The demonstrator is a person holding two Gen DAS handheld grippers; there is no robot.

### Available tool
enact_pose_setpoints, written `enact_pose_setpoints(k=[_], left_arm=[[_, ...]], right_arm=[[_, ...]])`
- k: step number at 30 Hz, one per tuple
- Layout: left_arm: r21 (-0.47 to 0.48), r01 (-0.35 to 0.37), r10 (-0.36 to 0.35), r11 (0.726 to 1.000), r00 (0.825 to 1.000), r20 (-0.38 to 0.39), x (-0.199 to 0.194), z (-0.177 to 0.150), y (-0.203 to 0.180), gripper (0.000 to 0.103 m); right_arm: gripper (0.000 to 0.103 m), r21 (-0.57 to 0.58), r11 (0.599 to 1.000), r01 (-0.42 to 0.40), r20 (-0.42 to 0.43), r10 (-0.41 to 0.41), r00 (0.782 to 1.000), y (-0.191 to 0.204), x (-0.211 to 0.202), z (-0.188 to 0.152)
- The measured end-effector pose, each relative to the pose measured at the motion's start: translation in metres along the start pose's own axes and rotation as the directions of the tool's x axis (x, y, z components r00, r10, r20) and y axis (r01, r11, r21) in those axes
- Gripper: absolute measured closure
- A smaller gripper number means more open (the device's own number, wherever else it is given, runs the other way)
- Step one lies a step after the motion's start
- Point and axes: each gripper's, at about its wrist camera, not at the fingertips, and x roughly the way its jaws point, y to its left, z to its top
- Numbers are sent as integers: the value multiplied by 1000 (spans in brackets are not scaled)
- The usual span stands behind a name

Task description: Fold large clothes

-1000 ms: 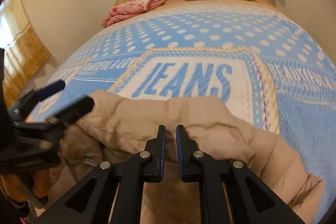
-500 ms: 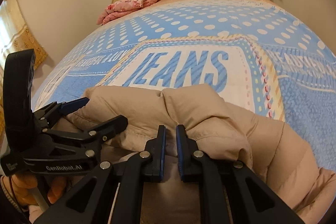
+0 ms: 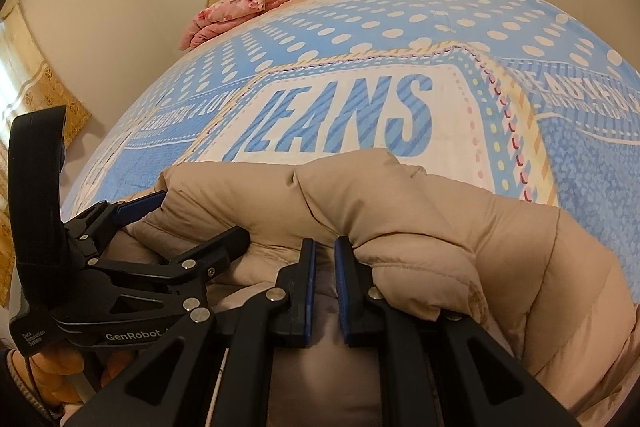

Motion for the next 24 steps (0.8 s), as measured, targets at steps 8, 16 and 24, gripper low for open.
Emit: enact_pose_setpoints(k=[8, 16, 24], left_arm=[[1, -4, 4, 1000, 1000, -7, 2, -1, -1, 0], [1, -2, 2, 1000, 1000, -17, 4, -1, -1, 0], [8, -27, 27, 1000, 999, -22, 6, 0, -4, 0]], right_arm=[[94, -12, 1000, 23, -3, -23, 1000, 2, 5, 0], [94, -16, 999, 29, -8, -29, 1000, 2, 6, 0], [94, -25, 999, 43, -16, -43, 999, 4, 8, 1]])
